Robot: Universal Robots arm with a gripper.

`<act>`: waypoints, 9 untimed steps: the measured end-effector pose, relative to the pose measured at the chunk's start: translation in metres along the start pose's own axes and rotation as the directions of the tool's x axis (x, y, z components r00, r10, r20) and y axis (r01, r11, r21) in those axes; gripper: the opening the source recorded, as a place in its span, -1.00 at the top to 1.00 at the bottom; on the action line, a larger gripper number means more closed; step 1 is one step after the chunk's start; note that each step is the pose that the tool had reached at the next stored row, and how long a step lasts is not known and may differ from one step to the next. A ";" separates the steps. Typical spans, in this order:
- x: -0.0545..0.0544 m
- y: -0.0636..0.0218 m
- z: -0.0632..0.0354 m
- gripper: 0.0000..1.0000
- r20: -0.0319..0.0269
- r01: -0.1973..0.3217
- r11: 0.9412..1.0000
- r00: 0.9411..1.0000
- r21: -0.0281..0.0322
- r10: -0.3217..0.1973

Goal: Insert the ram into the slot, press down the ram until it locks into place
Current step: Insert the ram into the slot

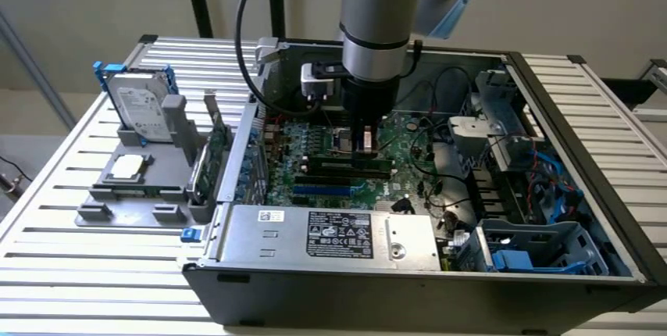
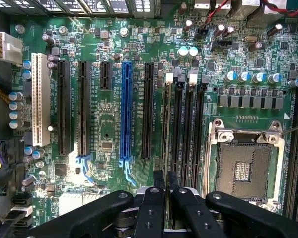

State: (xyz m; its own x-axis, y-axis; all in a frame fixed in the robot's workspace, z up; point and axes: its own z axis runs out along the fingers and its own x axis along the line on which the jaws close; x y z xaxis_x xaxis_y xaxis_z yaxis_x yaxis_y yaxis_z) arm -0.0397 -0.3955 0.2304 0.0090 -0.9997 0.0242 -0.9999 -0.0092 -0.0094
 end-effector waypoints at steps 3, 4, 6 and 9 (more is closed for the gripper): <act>0.000 0.0003 0.0001 0.73 -0.001 -0.004 1.000 1.000 0.000 0.004; 0.000 0.0004 0.0001 0.73 -0.001 -0.005 1.000 1.000 0.001 0.005; 0.000 0.0004 0.0002 0.73 -0.002 -0.006 1.000 1.000 0.001 0.006; 0.000 0.0006 0.0004 0.73 -0.003 -0.007 1.000 1.000 0.002 0.007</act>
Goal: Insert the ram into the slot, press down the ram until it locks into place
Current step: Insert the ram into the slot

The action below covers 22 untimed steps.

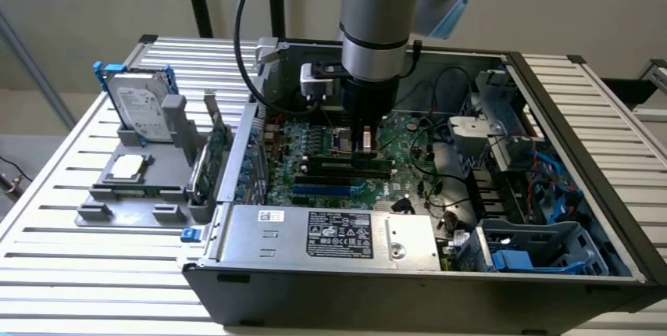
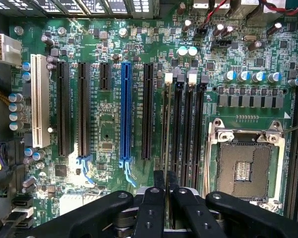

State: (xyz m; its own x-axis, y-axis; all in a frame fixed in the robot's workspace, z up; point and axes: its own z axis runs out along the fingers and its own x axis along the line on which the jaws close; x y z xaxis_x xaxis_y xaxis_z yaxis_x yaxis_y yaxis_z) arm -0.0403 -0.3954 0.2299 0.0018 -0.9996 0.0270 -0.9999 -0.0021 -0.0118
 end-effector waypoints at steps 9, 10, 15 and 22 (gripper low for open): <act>-0.002 0.0020 0.0009 0.73 -0.001 -0.001 1.000 1.000 0.002 0.001; -0.003 0.0020 0.0010 0.73 -0.001 -0.001 1.000 1.000 0.002 0.001; -0.003 0.0020 0.0011 0.73 -0.004 -0.001 1.000 1.000 0.002 0.001; -0.003 0.0020 0.0018 0.73 -0.008 -0.001 1.000 1.000 0.002 0.001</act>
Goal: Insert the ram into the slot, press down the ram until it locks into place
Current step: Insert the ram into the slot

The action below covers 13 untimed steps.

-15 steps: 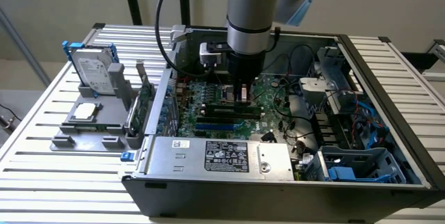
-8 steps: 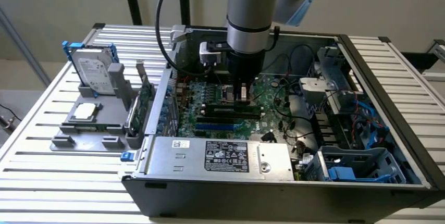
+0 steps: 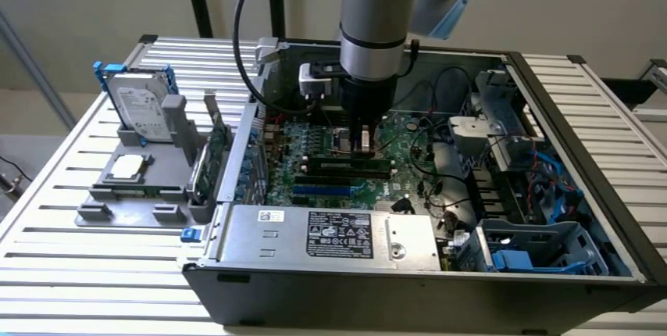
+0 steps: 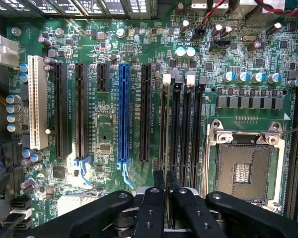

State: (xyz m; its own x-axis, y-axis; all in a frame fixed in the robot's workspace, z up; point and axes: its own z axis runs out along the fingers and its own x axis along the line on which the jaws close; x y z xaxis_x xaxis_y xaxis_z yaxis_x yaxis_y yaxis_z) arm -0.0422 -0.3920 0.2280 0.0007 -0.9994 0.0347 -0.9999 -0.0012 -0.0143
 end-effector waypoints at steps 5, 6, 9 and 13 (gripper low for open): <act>0.000 0.0000 0.0010 0.73 -0.002 0.000 1.000 1.000 0.000 0.000; 0.000 0.0000 0.0014 0.73 -0.002 0.000 1.000 1.000 0.000 0.000; 0.000 0.0001 0.0026 0.73 -0.002 0.000 1.000 1.000 0.000 0.000; 0.000 0.0000 0.0031 0.73 -0.003 0.000 1.000 1.000 0.000 0.000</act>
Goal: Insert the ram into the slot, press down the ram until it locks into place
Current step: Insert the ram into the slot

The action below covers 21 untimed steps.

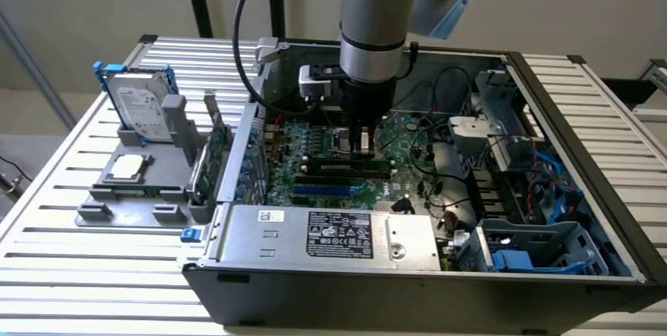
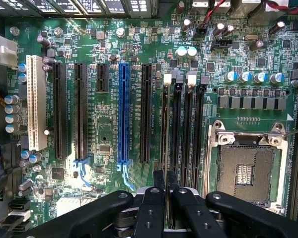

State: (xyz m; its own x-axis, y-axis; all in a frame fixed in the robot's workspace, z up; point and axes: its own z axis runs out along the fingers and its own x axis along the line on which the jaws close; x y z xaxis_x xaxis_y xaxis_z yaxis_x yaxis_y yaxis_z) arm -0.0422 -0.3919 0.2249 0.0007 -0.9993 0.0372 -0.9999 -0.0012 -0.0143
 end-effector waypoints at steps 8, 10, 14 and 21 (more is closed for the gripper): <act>-0.001 0.0000 0.0000 0.73 -0.003 0.000 1.000 1.000 0.000 0.000; -0.001 0.0001 0.0001 0.73 -0.004 0.000 1.000 1.000 0.000 0.000; -0.001 0.0005 0.0002 0.73 -0.004 0.000 1.000 1.000 0.000 0.000; -0.001 0.0005 0.0001 0.73 -0.004 0.000 1.000 1.000 0.000 0.000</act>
State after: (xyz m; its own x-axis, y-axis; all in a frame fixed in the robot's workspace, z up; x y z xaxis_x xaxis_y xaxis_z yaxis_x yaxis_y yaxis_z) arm -0.0428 -0.3911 0.2248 0.0007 -0.9991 0.0415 -0.9999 -0.0013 -0.0144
